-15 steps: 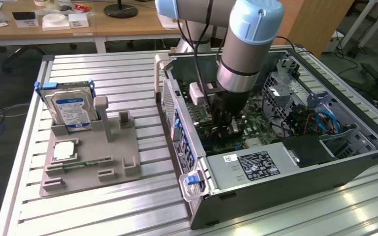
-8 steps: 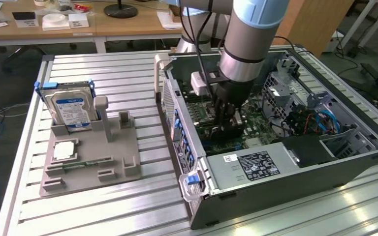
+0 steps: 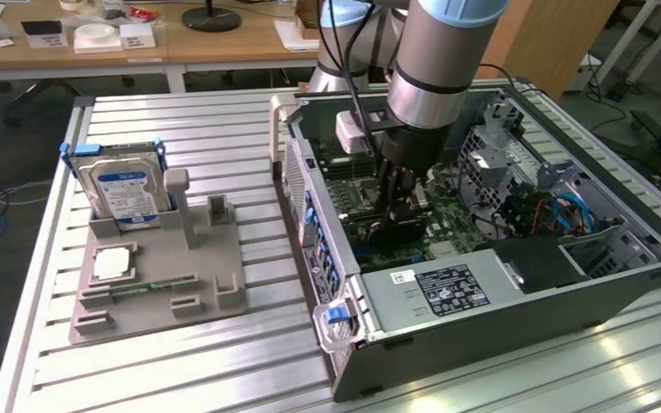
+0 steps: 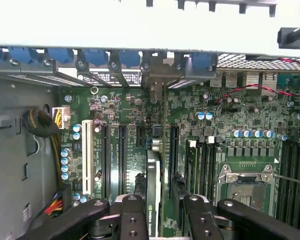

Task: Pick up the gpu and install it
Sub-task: 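Insert the gpu into the slot, then press down on the gpu until it lock into place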

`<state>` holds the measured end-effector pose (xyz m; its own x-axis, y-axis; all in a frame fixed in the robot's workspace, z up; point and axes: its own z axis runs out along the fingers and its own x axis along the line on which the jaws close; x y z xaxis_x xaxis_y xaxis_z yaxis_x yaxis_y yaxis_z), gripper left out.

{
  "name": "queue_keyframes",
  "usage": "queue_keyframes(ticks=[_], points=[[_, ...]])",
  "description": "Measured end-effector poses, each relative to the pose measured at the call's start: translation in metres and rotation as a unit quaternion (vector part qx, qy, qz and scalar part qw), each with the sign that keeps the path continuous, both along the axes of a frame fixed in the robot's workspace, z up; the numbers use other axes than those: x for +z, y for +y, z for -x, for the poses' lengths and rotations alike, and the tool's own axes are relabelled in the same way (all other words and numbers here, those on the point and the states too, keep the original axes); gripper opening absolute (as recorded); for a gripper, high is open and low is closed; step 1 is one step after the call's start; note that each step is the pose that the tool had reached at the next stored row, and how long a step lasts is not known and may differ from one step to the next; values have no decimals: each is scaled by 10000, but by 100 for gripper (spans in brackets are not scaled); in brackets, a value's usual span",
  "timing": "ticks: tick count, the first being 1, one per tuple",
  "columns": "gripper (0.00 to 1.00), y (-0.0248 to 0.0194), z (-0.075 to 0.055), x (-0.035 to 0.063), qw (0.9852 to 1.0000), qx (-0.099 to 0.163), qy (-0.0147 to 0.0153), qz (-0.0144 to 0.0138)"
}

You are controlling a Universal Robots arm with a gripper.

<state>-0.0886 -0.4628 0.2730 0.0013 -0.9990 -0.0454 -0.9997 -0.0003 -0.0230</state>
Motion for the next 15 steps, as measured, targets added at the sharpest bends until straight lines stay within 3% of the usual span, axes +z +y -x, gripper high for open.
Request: queue_keyframes(ticks=[4,7,15], points=[[27,0,0,1,10000,0,0,0],[11,0,0,1,10000,0,0,0],[11,0,0,1,10000,0,0,0]])
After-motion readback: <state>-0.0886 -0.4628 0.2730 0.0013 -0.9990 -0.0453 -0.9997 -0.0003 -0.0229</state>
